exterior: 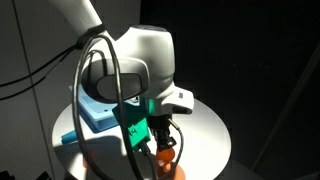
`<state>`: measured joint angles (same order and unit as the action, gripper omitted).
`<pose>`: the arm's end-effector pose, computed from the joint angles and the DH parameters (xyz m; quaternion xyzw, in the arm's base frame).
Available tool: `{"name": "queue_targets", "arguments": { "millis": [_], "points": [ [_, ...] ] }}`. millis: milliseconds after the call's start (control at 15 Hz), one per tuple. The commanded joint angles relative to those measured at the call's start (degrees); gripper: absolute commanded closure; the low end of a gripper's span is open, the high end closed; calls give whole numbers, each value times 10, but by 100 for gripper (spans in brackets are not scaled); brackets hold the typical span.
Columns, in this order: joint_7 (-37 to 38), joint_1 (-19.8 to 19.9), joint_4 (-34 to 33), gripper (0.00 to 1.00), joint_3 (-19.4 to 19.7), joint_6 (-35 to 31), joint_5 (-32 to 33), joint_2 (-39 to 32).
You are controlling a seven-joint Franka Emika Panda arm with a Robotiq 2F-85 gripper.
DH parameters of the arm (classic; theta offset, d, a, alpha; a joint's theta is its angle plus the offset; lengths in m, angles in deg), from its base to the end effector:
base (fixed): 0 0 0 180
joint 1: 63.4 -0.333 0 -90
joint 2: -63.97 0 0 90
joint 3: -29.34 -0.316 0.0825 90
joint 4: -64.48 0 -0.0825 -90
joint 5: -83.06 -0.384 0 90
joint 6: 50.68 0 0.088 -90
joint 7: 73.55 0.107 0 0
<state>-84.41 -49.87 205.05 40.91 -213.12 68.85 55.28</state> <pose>0.4519 -0.2268 0.2621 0.9651 -0.2313 0.1224 0.0019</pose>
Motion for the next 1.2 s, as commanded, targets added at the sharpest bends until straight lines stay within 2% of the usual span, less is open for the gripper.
{"name": "queue_targets", "arguments": {
  "millis": [0,1133],
  "points": [
    [-34,15,-15,98,-4,2,-23,-3],
    [-43,25,-60,98,0,-4,-14,-60]
  ]
}}
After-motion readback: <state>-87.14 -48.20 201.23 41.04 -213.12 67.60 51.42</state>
